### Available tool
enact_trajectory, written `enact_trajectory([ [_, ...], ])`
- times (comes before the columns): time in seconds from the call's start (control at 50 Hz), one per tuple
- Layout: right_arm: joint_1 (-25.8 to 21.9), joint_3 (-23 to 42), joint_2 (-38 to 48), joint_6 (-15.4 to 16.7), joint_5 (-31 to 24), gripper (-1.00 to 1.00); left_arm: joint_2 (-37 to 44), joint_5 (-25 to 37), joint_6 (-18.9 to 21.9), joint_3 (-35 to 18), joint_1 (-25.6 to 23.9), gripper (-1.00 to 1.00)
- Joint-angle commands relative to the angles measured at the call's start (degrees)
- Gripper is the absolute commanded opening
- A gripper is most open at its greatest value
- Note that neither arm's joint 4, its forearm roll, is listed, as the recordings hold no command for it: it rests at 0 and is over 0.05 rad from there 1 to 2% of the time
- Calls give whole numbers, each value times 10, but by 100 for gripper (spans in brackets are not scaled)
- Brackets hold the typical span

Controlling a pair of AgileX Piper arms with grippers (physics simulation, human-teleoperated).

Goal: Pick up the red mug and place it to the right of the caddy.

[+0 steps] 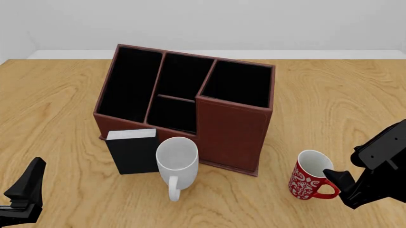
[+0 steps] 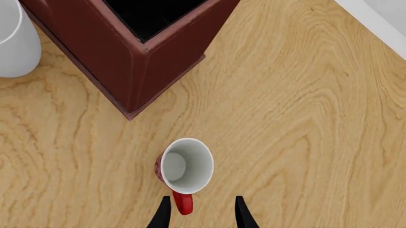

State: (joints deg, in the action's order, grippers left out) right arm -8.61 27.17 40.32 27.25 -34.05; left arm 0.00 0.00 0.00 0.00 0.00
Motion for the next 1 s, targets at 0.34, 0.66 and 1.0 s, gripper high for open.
enact_trajectory([
  [0.34, -4, -34, 29, -20, 33, 100, 0, 0, 0, 0, 0, 100],
  [0.66, -2, -51, 57, -23, 61, 100, 0, 0, 0, 0, 0, 100],
  [1.0, 2, -65, 79, -25, 86, 100, 0, 0, 0, 0, 0, 100],
])
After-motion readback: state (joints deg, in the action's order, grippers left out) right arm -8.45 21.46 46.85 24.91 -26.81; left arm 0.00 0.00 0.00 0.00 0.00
